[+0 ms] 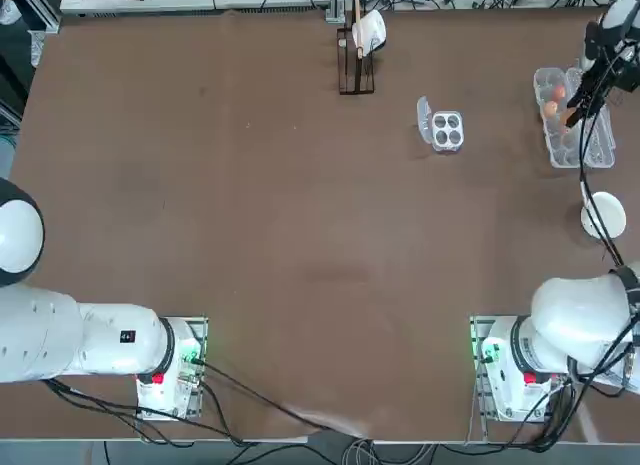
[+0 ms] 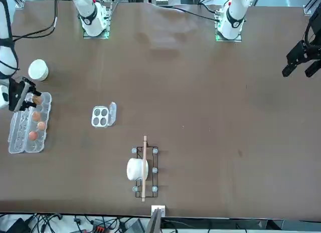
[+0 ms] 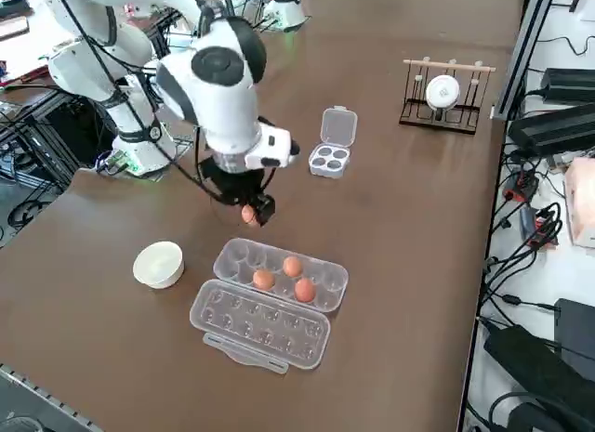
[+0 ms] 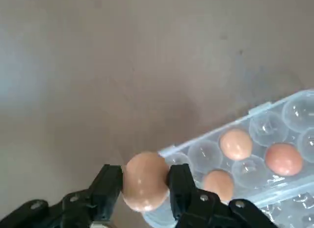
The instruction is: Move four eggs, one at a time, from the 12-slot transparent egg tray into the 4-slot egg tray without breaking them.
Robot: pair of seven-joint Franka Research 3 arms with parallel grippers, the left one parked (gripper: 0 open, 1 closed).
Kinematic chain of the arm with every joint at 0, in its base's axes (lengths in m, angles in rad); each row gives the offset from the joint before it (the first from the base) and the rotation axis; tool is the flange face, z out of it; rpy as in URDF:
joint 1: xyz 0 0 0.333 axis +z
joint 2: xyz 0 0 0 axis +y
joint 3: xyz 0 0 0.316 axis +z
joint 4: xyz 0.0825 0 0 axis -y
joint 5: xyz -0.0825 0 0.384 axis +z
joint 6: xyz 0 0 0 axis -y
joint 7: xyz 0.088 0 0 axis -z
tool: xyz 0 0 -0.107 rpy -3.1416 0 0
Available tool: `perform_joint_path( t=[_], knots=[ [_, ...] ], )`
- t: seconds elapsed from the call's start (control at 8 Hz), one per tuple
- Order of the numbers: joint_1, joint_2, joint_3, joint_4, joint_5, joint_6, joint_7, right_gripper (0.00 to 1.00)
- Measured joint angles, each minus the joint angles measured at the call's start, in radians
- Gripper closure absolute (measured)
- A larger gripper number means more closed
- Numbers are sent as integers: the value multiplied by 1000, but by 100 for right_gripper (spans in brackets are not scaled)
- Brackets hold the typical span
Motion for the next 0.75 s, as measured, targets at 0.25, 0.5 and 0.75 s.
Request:
perform_joint_path(
  t=[0.25,0.5,0.75],
  knots=[
    [126,-46,6,12,5,-34,250,43],
    [267,-59,11,12,7,-32,520,44],
    [385,-50,12,12,7,11,747,44]
  ],
)
